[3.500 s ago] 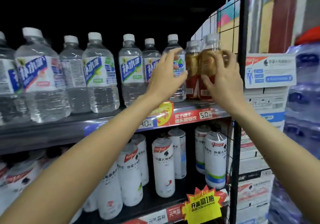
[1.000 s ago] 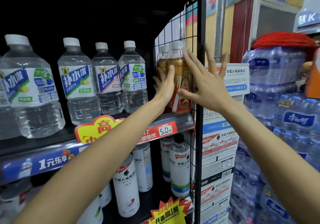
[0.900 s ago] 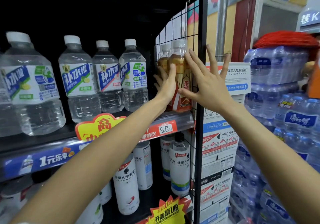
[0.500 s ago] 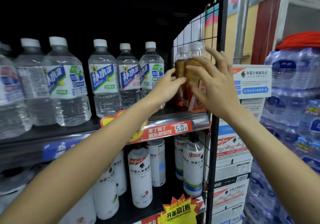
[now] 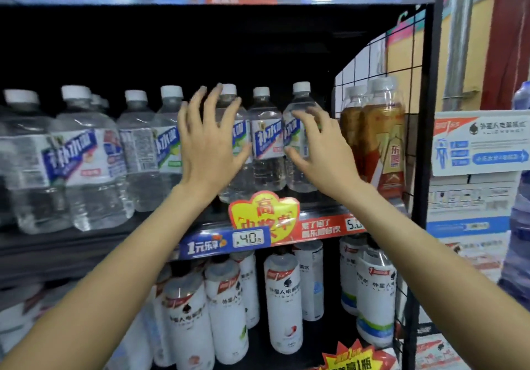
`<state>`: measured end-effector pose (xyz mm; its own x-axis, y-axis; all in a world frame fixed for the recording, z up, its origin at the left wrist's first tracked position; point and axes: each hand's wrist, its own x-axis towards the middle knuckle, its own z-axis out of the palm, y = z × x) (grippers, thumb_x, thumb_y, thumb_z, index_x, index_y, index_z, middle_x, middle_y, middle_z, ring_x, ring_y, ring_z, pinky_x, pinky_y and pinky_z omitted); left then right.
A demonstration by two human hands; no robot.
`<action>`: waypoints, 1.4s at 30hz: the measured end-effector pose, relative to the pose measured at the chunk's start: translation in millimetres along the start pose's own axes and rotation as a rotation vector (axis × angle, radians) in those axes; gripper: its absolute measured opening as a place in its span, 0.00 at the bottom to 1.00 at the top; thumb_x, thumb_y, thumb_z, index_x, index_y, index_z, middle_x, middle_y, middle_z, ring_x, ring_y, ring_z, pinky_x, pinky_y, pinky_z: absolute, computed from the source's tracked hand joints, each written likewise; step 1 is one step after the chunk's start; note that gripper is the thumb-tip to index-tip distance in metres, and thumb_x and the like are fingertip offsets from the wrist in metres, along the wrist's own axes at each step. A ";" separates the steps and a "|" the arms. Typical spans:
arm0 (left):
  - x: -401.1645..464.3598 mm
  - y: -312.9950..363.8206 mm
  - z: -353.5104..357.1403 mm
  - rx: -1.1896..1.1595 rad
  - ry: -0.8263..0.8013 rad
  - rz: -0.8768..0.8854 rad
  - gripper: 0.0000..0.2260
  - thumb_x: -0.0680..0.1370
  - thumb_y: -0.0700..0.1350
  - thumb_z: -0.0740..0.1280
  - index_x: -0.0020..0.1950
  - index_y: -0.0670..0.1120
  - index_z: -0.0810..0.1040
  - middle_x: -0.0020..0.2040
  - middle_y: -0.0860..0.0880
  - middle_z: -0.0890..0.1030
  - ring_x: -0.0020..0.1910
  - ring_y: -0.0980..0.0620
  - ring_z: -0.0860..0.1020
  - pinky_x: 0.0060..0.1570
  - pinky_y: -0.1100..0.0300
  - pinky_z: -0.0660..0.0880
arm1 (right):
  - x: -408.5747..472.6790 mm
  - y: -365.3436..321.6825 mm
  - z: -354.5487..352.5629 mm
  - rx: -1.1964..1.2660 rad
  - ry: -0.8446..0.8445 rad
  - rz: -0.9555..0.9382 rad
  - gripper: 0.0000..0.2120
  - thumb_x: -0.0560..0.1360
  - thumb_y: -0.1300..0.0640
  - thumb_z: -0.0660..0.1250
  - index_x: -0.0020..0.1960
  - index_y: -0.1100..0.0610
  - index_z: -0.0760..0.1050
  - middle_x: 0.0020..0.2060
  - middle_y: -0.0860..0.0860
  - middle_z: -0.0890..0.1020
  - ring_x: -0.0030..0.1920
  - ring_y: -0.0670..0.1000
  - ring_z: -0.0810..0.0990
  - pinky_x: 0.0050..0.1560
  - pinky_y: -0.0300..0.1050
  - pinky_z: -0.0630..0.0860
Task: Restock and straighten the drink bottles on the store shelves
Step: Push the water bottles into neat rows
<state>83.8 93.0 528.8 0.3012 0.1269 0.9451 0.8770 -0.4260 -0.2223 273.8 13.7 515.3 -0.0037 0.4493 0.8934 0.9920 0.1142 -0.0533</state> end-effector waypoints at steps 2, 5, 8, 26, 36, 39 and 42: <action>-6.4 -6.6 -1.1 0.007 -0.065 0.008 0.31 0.75 0.61 0.55 0.72 0.44 0.68 0.70 0.39 0.70 0.71 0.39 0.66 0.72 0.40 0.52 | -2.1 -14.0 9.5 0.005 0.064 -0.096 0.24 0.76 0.51 0.65 0.69 0.58 0.68 0.65 0.59 0.71 0.64 0.60 0.70 0.59 0.54 0.72; -11.9 -21.8 -15.1 -0.224 0.043 0.110 0.22 0.78 0.52 0.62 0.68 0.43 0.74 0.66 0.42 0.75 0.67 0.44 0.70 0.69 0.47 0.62 | -0.7 -43.2 18.0 0.104 0.058 -0.196 0.21 0.76 0.51 0.62 0.66 0.57 0.70 0.61 0.56 0.74 0.60 0.57 0.72 0.57 0.51 0.72; -27.3 -48.8 -38.5 -0.375 0.181 0.156 0.14 0.77 0.43 0.66 0.62 0.43 0.78 0.61 0.46 0.79 0.62 0.47 0.73 0.63 0.54 0.68 | 5.9 -72.9 22.6 0.150 0.075 -0.295 0.20 0.76 0.51 0.61 0.66 0.57 0.71 0.60 0.54 0.75 0.59 0.56 0.72 0.56 0.49 0.70; -115.6 -225.1 -78.1 -0.681 -0.235 -0.523 0.47 0.71 0.55 0.73 0.78 0.54 0.43 0.79 0.53 0.49 0.76 0.54 0.54 0.70 0.56 0.58 | 41.7 -264.9 89.8 0.195 -0.003 -0.350 0.33 0.72 0.42 0.69 0.73 0.51 0.64 0.73 0.58 0.60 0.70 0.63 0.60 0.57 0.56 0.72; -131.8 -239.0 -97.7 -0.053 -0.123 -0.397 0.48 0.73 0.58 0.69 0.79 0.46 0.40 0.71 0.40 0.67 0.38 0.48 0.74 0.35 0.59 0.63 | 35.6 -272.7 79.8 0.136 0.015 -0.231 0.33 0.70 0.49 0.70 0.71 0.53 0.63 0.74 0.57 0.57 0.72 0.61 0.57 0.64 0.52 0.65; -137.0 -242.4 -92.2 0.060 -0.087 -0.295 0.46 0.73 0.63 0.63 0.78 0.42 0.42 0.66 0.39 0.71 0.48 0.44 0.78 0.32 0.59 0.65 | 32.7 -284.7 82.6 -0.062 0.147 -0.286 0.31 0.69 0.47 0.71 0.68 0.56 0.68 0.74 0.61 0.59 0.74 0.64 0.55 0.70 0.60 0.55; -140.0 -246.8 -84.6 0.073 -0.080 -0.249 0.44 0.73 0.65 0.60 0.78 0.43 0.45 0.66 0.37 0.71 0.55 0.41 0.77 0.33 0.56 0.74 | 31.5 -289.3 78.7 -0.066 0.124 -0.173 0.33 0.71 0.42 0.69 0.71 0.51 0.64 0.75 0.60 0.57 0.70 0.65 0.62 0.65 0.59 0.64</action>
<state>-206.5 104.5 471.6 0.0995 0.2913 0.9514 0.9515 -0.3076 -0.0053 -23.2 64.5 523.8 -0.1632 0.3151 0.9349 0.9841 0.1197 0.1314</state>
